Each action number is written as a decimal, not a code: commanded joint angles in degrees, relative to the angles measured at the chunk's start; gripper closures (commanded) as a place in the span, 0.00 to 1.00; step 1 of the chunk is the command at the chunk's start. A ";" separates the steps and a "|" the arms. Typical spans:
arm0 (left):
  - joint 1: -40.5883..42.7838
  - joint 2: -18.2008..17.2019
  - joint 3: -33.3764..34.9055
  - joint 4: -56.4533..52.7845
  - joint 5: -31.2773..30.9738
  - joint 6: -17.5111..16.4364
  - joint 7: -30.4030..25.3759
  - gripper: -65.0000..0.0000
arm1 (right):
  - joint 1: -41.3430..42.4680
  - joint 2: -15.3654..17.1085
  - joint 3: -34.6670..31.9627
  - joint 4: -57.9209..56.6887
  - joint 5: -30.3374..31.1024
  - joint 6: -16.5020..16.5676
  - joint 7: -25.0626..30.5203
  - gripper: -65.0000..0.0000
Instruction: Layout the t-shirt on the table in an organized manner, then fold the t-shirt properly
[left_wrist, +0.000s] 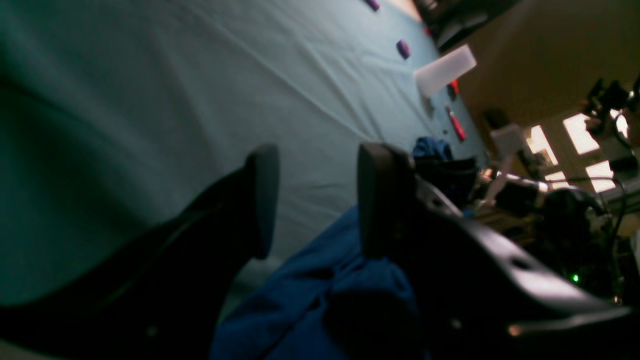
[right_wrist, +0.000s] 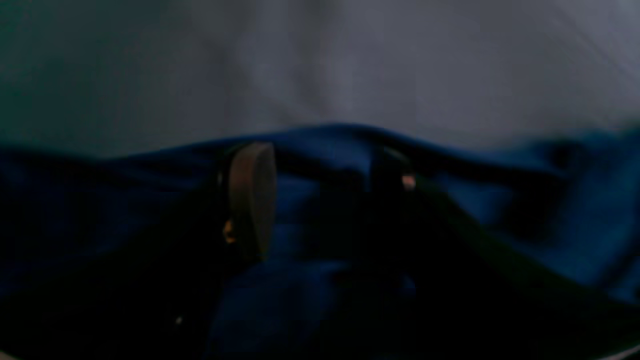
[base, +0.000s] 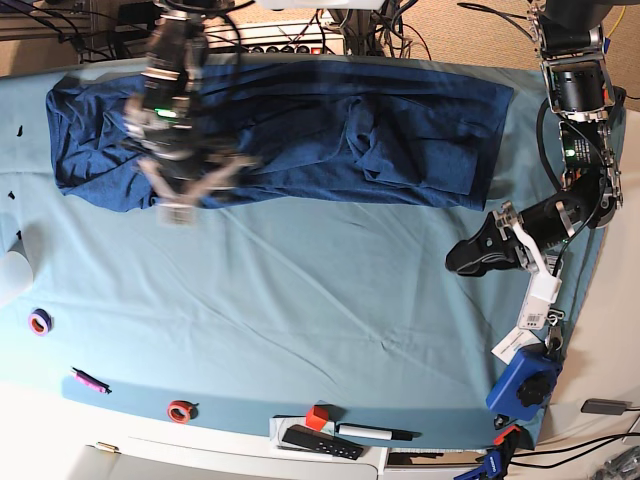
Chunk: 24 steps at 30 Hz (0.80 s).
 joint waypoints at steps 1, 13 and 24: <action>-0.98 -1.44 -0.52 0.94 -1.75 -0.56 -0.98 0.59 | 0.66 0.20 2.84 1.14 3.10 1.73 1.16 0.53; 9.66 -9.90 -9.03 1.05 -6.19 -0.56 8.87 0.47 | 0.61 0.20 27.96 1.14 49.90 19.18 -14.82 0.53; 17.94 -10.08 -9.01 1.16 -6.19 0.55 10.32 0.40 | 0.63 0.22 28.48 1.14 57.55 19.18 -19.32 0.53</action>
